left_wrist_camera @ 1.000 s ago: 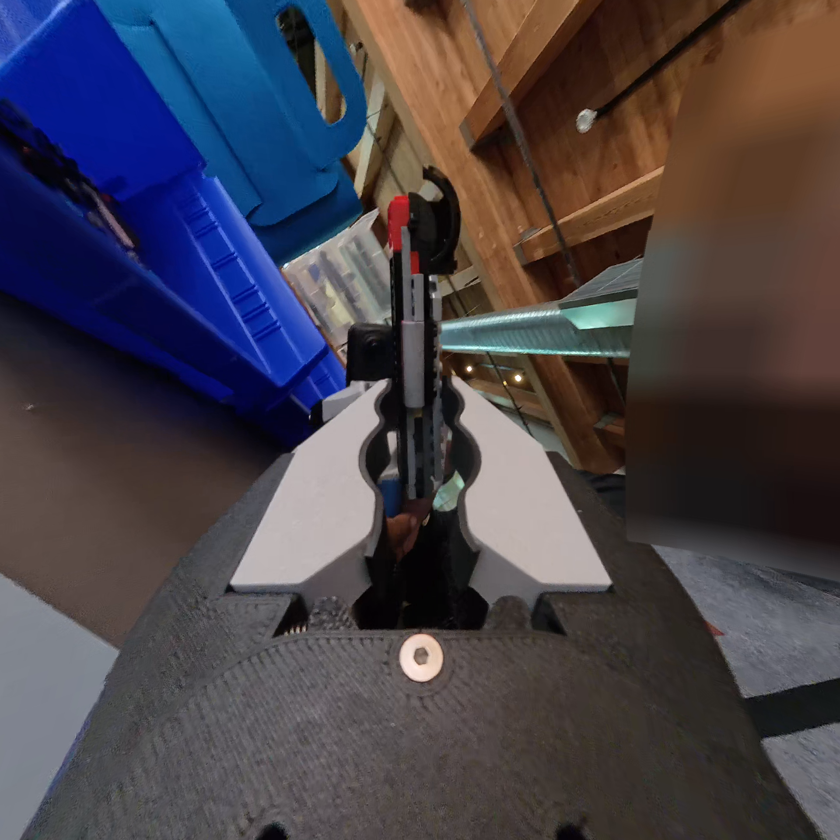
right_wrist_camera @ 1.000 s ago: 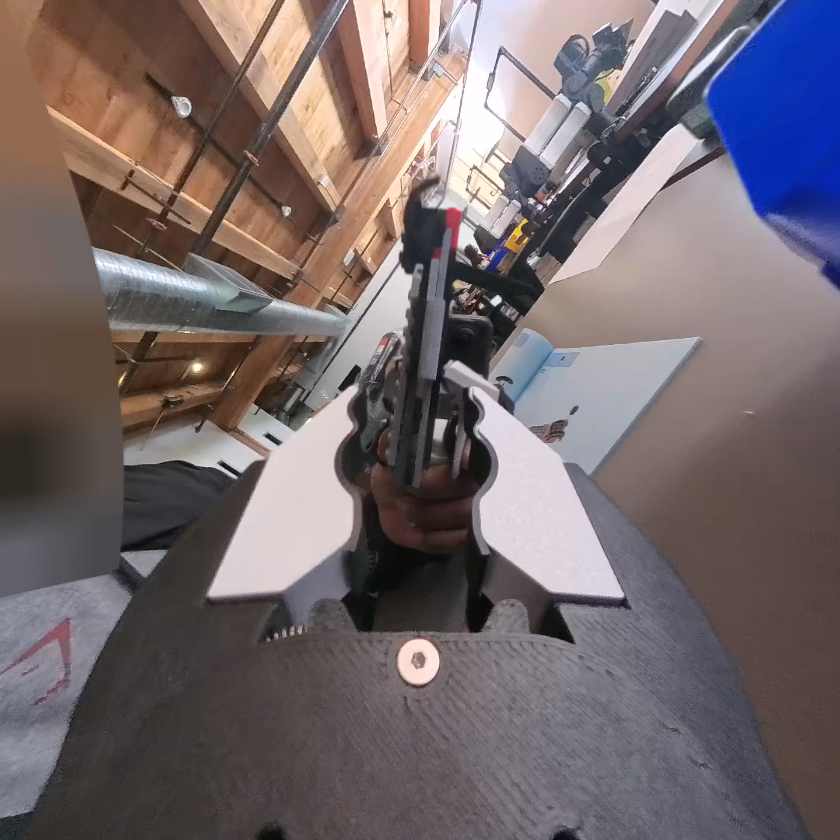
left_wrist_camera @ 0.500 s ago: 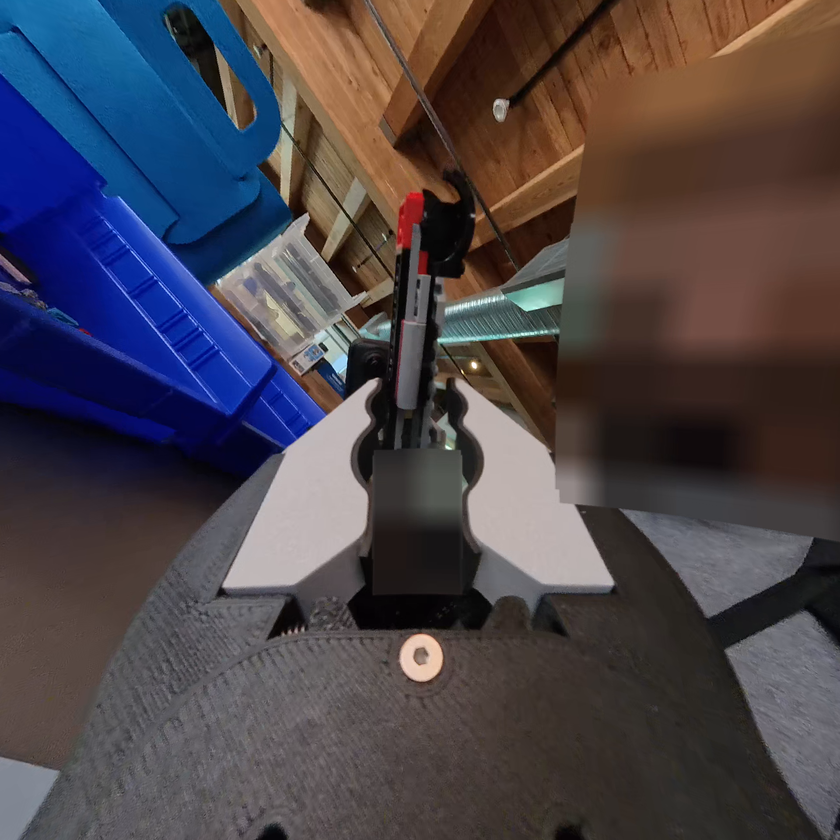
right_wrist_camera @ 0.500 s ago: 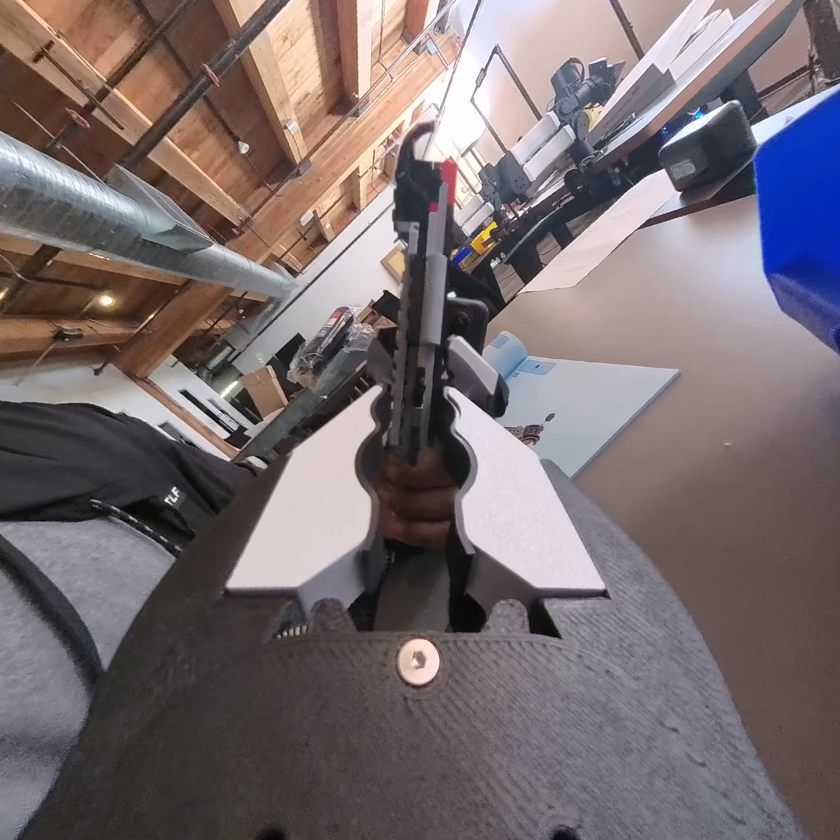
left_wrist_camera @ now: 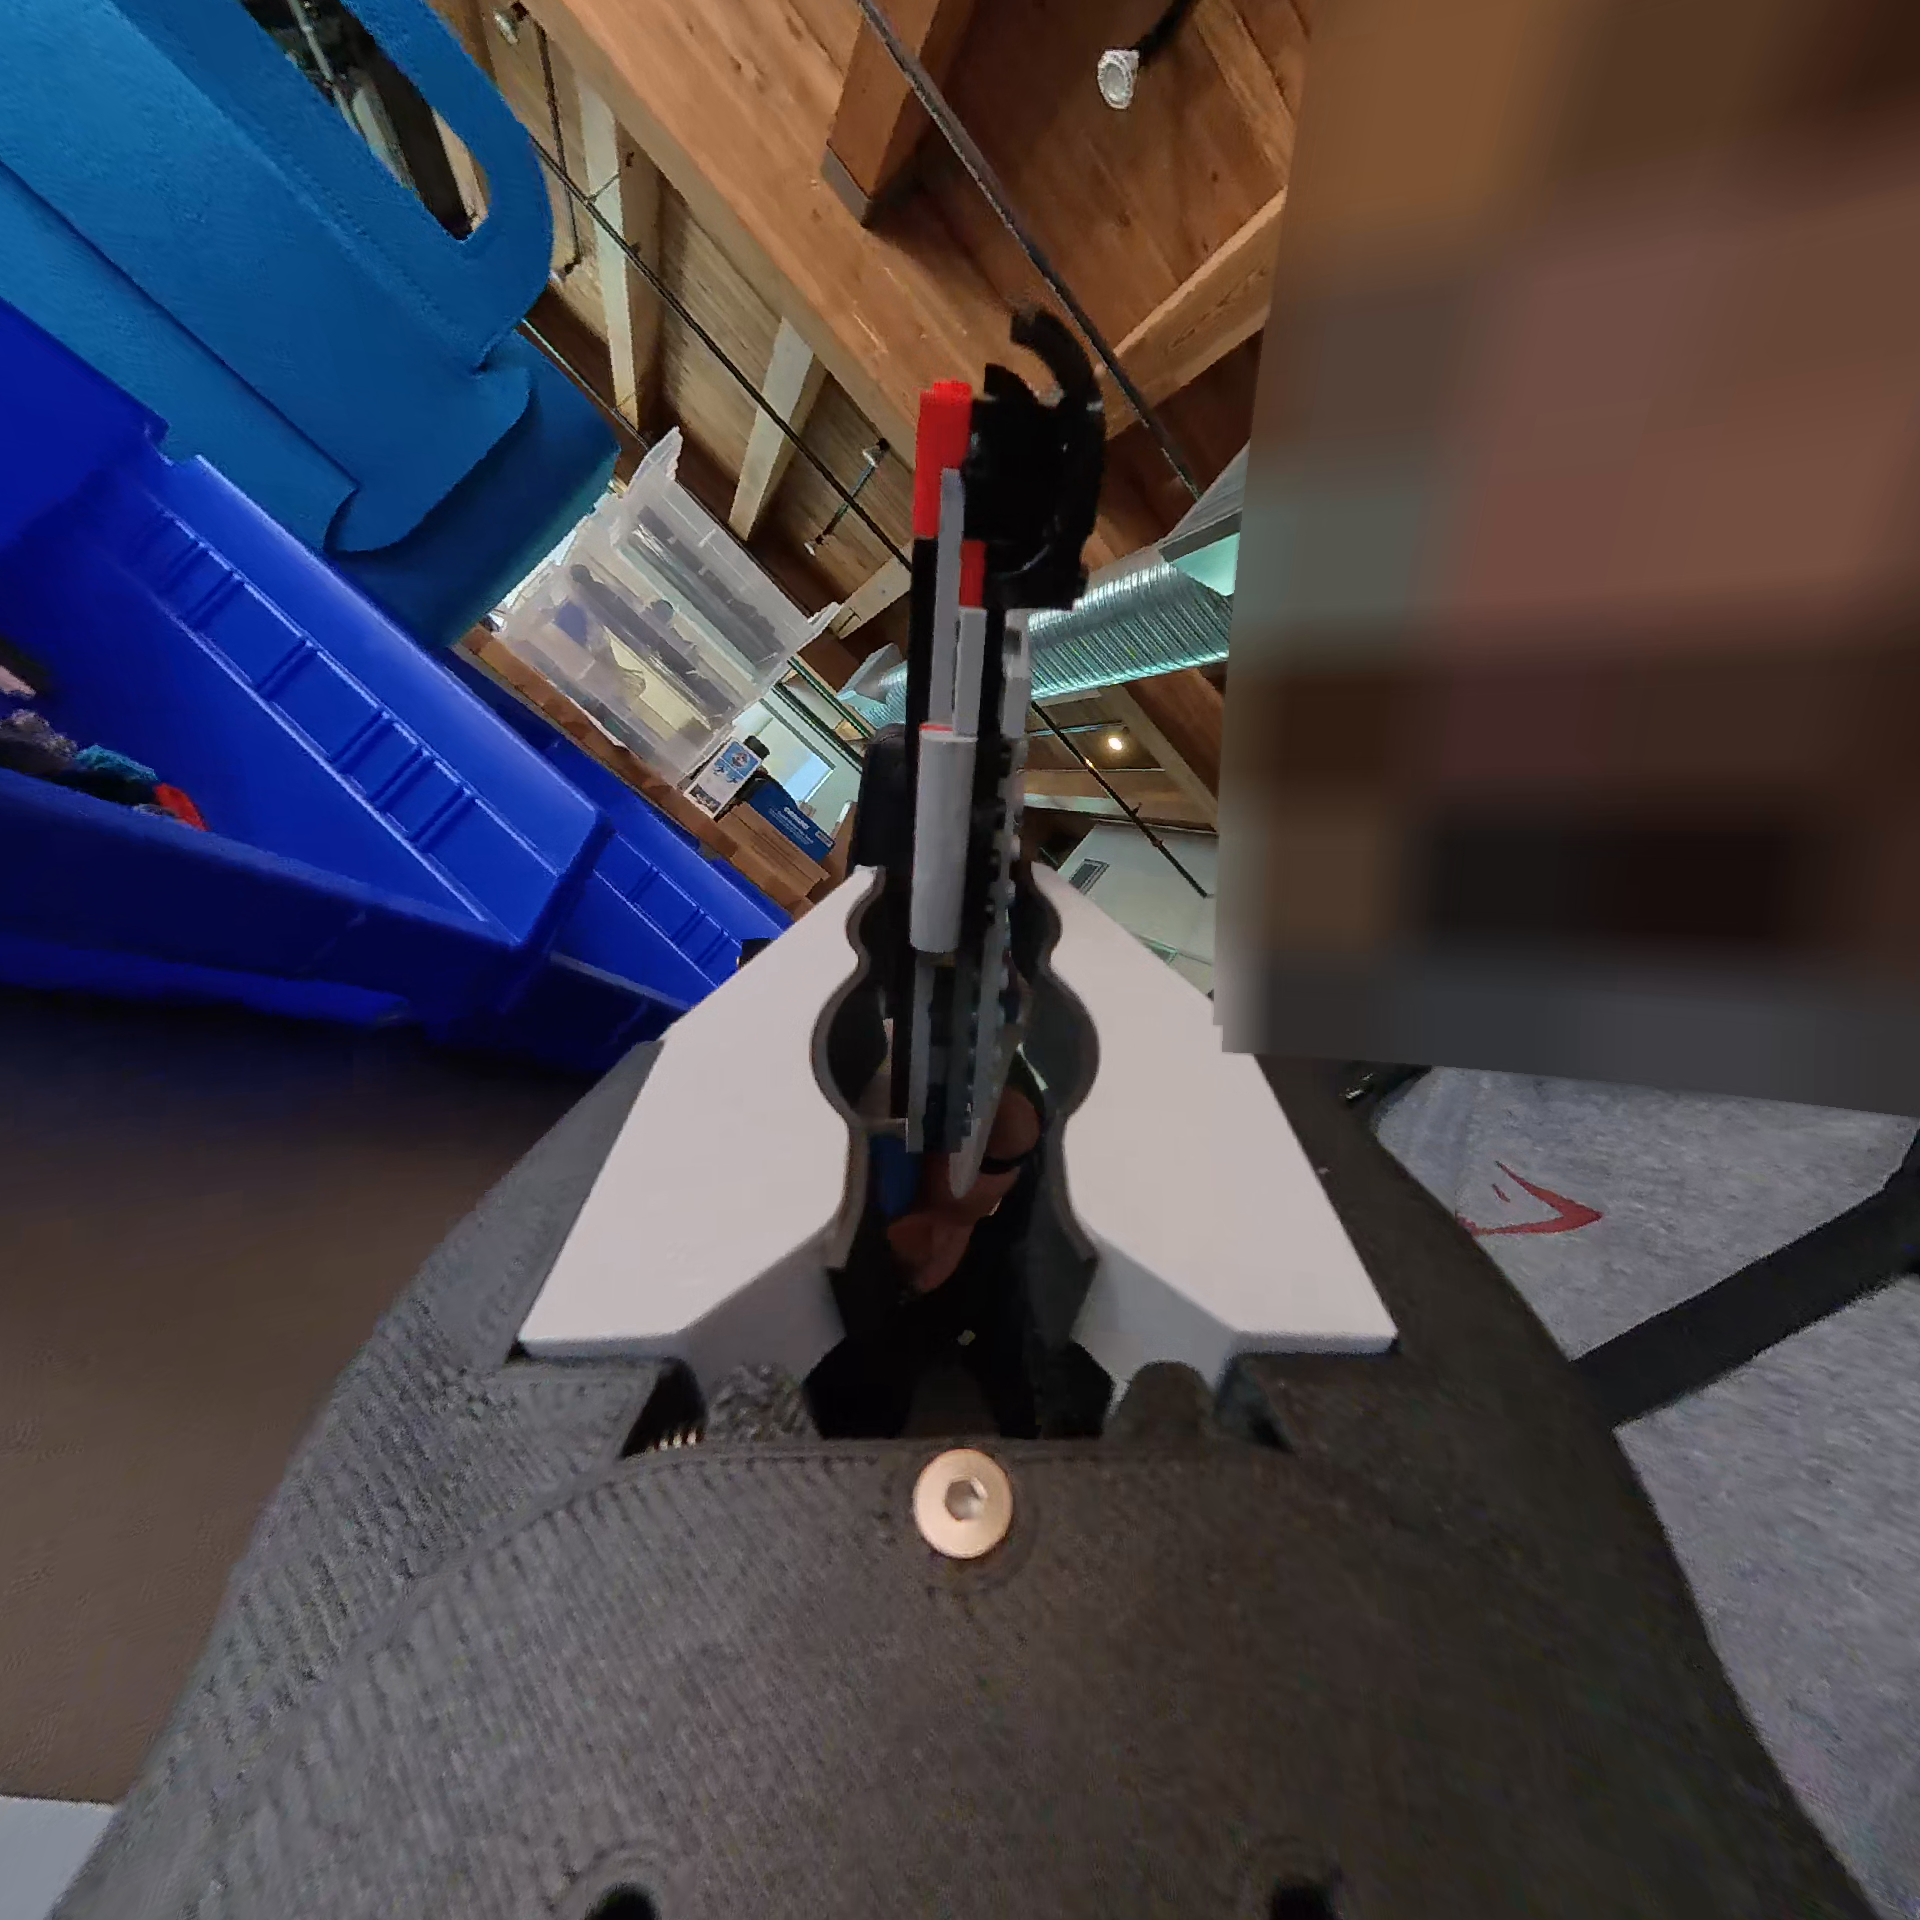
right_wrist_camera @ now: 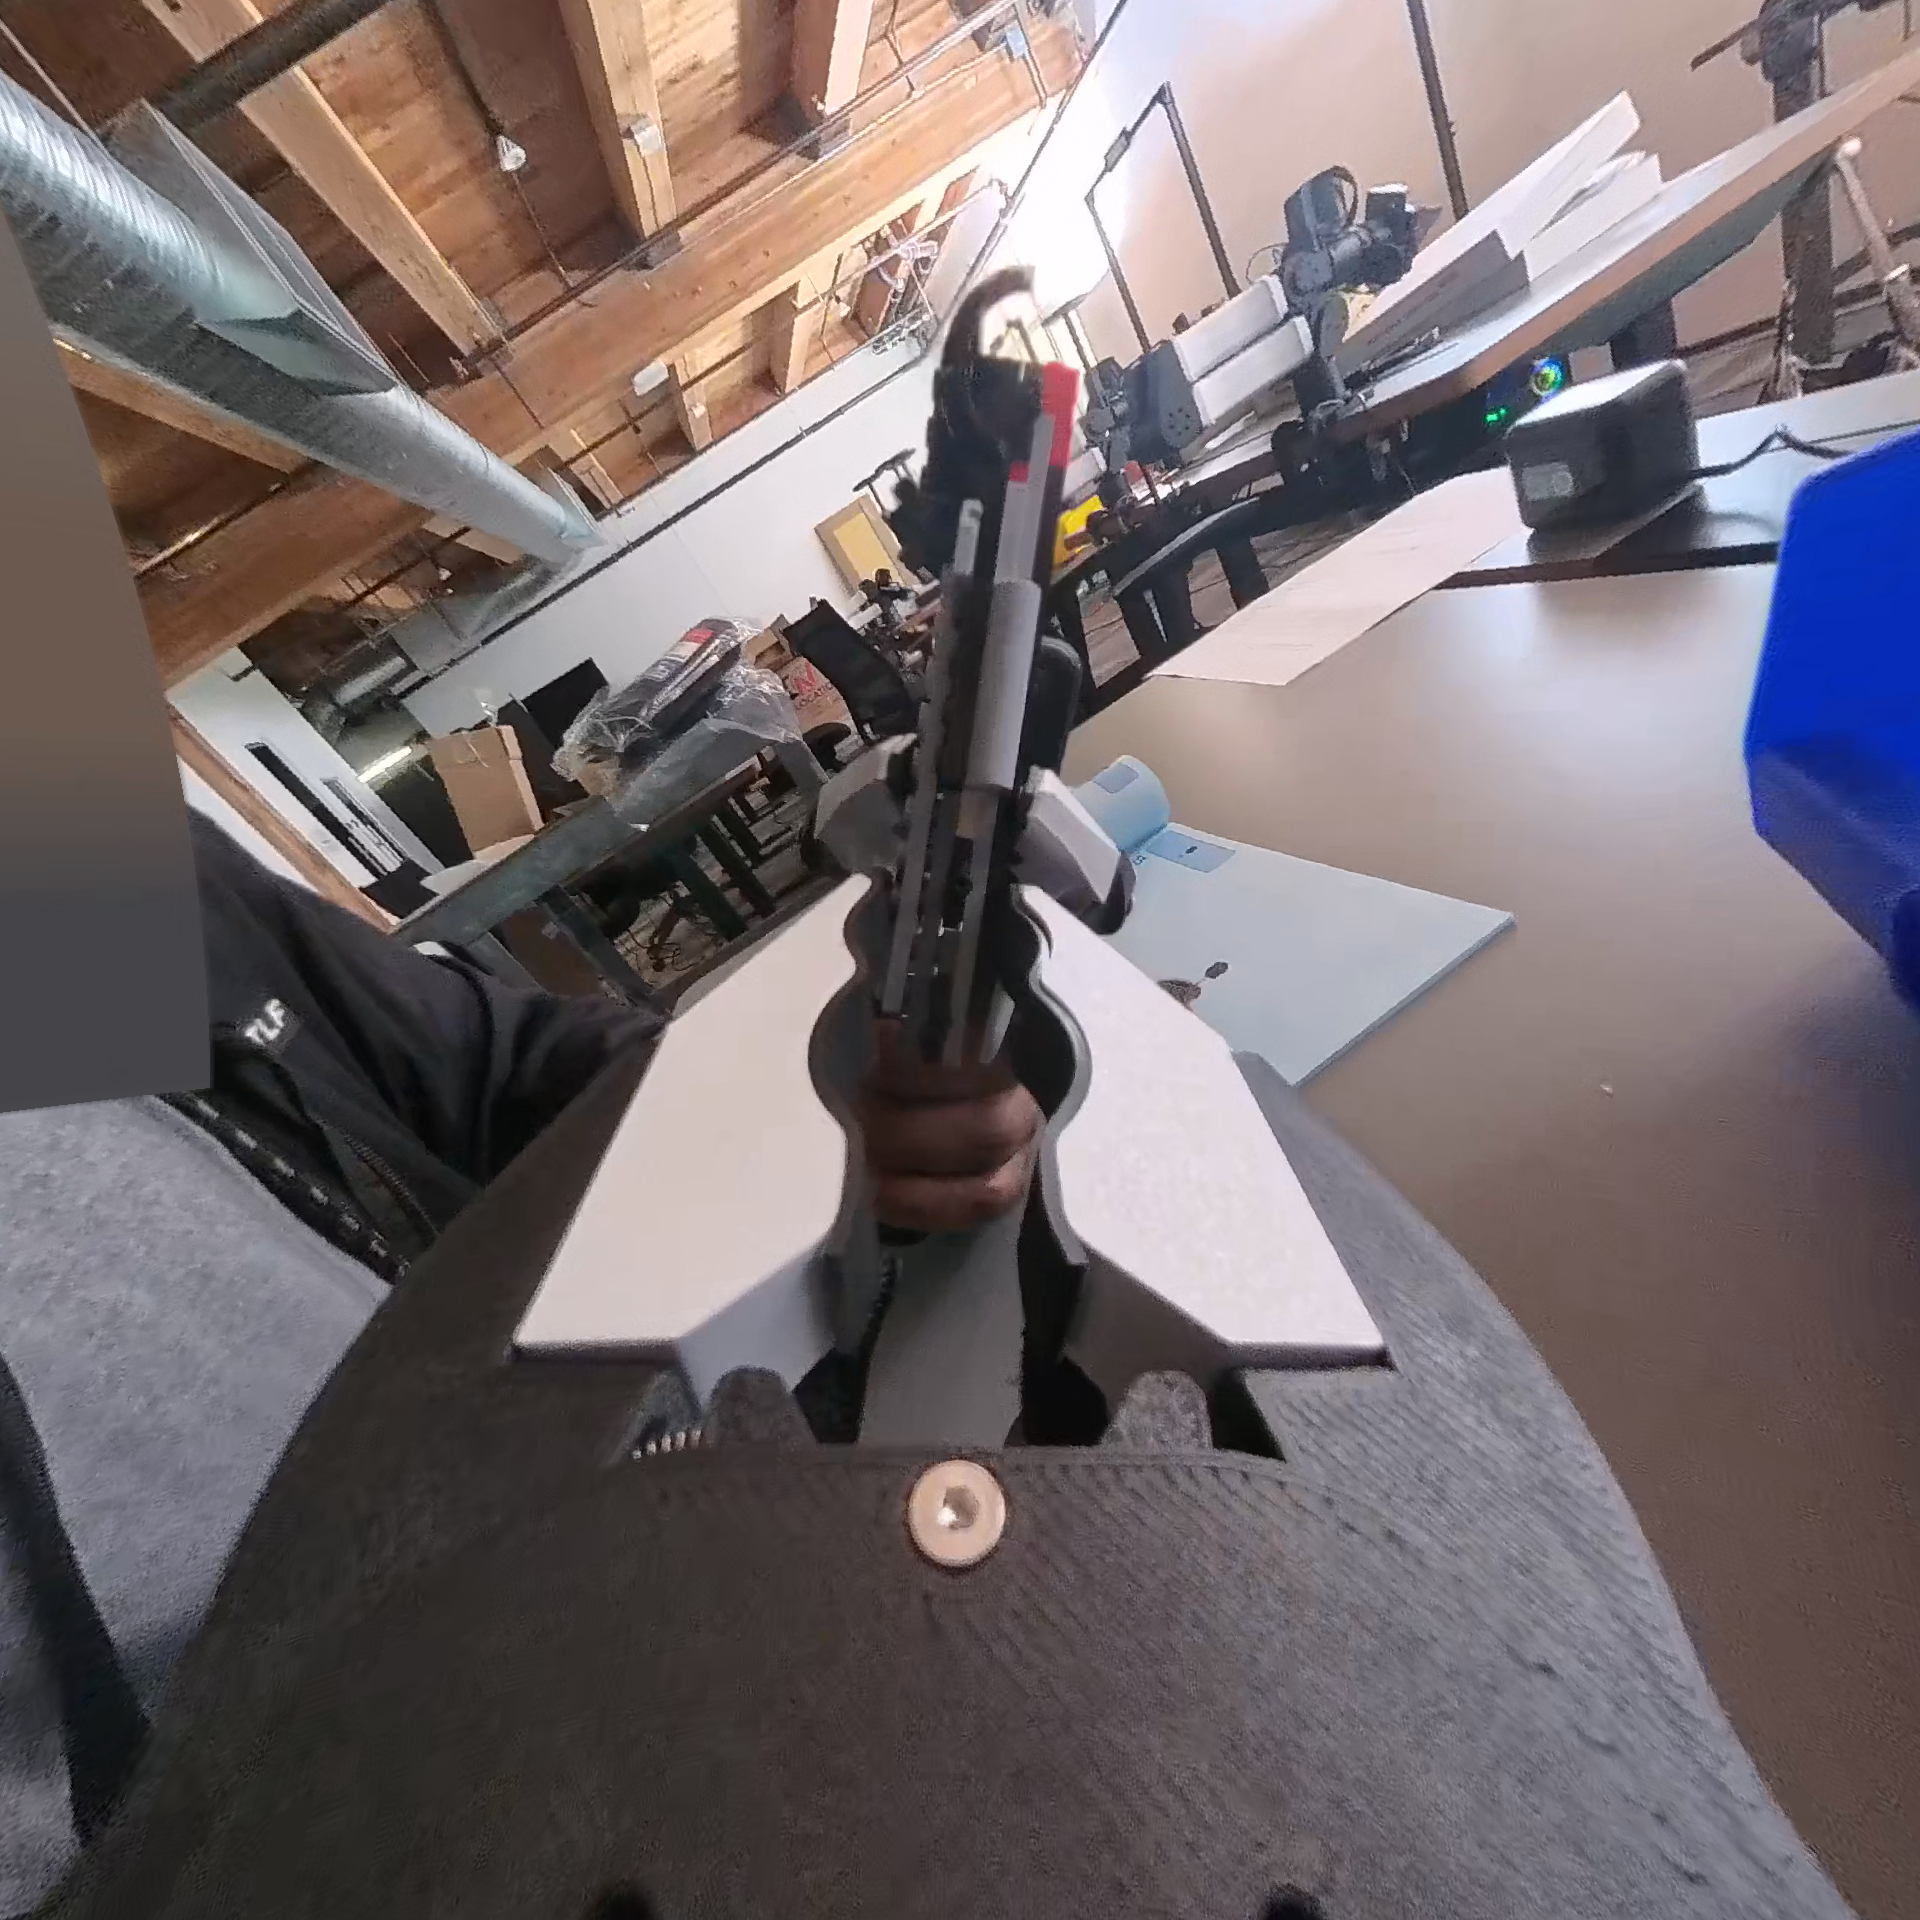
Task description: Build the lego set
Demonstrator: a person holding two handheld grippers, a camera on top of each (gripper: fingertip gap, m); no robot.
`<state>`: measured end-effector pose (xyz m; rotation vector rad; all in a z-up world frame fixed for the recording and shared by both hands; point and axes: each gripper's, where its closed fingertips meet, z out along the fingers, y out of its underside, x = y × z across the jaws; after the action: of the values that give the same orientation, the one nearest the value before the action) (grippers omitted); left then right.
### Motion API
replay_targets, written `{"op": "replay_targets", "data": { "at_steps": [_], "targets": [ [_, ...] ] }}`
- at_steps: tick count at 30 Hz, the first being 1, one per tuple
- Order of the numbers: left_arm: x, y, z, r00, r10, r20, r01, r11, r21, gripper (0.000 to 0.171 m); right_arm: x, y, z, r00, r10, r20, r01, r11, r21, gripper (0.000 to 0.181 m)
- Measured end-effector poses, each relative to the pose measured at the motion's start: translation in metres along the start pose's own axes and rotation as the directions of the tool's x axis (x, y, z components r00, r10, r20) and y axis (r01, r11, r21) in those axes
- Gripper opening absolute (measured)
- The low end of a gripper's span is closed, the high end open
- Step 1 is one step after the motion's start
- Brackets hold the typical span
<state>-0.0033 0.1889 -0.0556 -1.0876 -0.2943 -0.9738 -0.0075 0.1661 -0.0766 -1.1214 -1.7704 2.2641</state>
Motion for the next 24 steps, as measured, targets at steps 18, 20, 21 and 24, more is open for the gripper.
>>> {"op": "replay_targets", "data": {
  "at_steps": [18,20,21,24],
  "targets": [
    [0.006,0.004,0.003,0.997,0.075,0.015,-0.073,0.992,-0.101,0.020,-0.007,-0.005,-0.002,0.998,-0.059,0.035,0.059,0.998,-0.020,0.024],
    [0.007,0.000,0.002,0.998,0.069,0.006,-0.069,0.996,-0.060,0.020,-0.005,-0.008,-0.003,0.998,-0.054,0.021,0.055,0.999,-0.003,0.031],
    [0.008,-0.005,0.000,0.998,0.063,-0.004,-0.064,0.998,-0.024,0.020,-0.004,-0.008,-0.003,0.999,-0.045,0.021,0.045,0.999,-0.005,0.034],
    [0.009,-0.010,-0.002,0.995,0.104,0.006,-0.104,0.995,0.006,0.020,-0.004,-0.008,-0.003,0.999,-0.023,0.024,0.023,1.000,0.001,0.035]
  ]
}}
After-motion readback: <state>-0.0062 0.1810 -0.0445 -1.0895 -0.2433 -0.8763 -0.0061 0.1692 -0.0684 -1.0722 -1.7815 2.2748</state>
